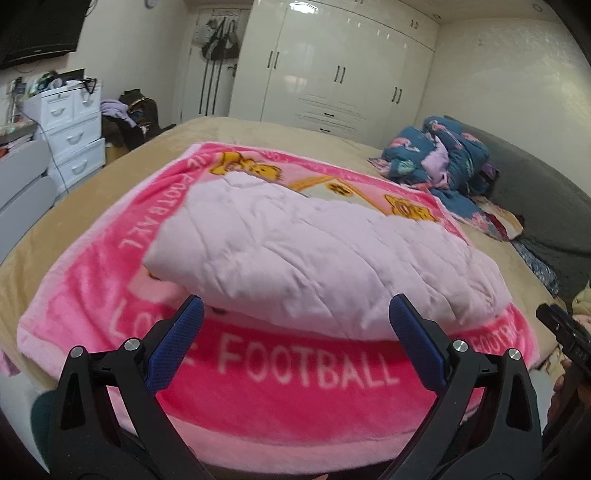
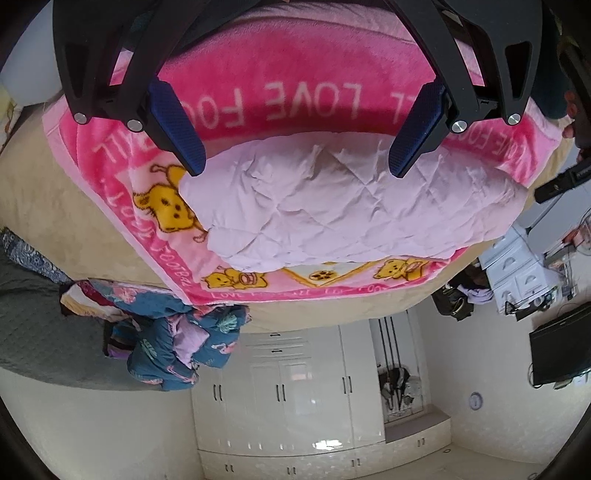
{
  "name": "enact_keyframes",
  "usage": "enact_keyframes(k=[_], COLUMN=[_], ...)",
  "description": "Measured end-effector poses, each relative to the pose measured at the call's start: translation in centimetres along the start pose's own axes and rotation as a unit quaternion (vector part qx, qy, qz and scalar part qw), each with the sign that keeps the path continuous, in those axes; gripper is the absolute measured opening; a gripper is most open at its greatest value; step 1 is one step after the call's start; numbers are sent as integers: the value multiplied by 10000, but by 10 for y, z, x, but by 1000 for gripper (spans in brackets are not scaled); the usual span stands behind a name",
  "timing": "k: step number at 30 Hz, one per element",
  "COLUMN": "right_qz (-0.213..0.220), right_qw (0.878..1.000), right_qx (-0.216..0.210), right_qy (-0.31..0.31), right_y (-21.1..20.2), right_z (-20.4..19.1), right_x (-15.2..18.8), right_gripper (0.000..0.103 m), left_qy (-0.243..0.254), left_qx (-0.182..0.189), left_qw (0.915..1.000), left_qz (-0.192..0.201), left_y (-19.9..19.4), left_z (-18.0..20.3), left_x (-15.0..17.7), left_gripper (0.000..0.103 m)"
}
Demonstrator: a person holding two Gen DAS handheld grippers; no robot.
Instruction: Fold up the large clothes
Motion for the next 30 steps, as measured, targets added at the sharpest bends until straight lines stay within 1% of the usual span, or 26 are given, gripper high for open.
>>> enact_keyframes(k=[2,8,10,13,16,19,23,26,30], right_qz=[-36,-100,-149,-144,-304,-451,-564,-541,-543], right_qw=[9999,9995,9991,9989,9984,9979,9972,9970,9970], right_qx=[-127,-225,-282,-258,-403,-376,-442,-520,-522], right_qy=[9,-214,-291,-360,-259,-263,-222,-197,-158], right_y=[-4,-11,-12,-14,-11,-4,2,2,3], right_z=[-4,-19,-25,-30,-34,-39,-44,-47,-48], right_x=[3,12,16,19,29,39,46,45,45], right_gripper=[99,99,99,99,99,99,99,99,99], left_qy=[30,281,315,347,402,480,517,520,559], left_qx=[101,165,191,284,318,350,333,208,239], left_qw=[9999,9994,9992,9988,9985,9981,9979,9982,9979], left_qz=[-56,-148,-175,-192,-164,-183,-189,-193,-212], left_y=[0,1,1,1,0,0,0,2,2], left_z=[9,30,33,39,45,50,52,52,54], left_x=[8,25,28,31,33,36,37,37,38], left_gripper=[94,94,94,94,94,94,94,94,94])
Point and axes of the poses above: each gripper's, at about its wrist camera, not at the fingertips, and y roughly the way its jaws point, z to its right, x to its underside, the point moved 7 cm from there along y, roughly the way its jaws point, and after that the axes turned 6 degrees about z, right-handed, at the moved point
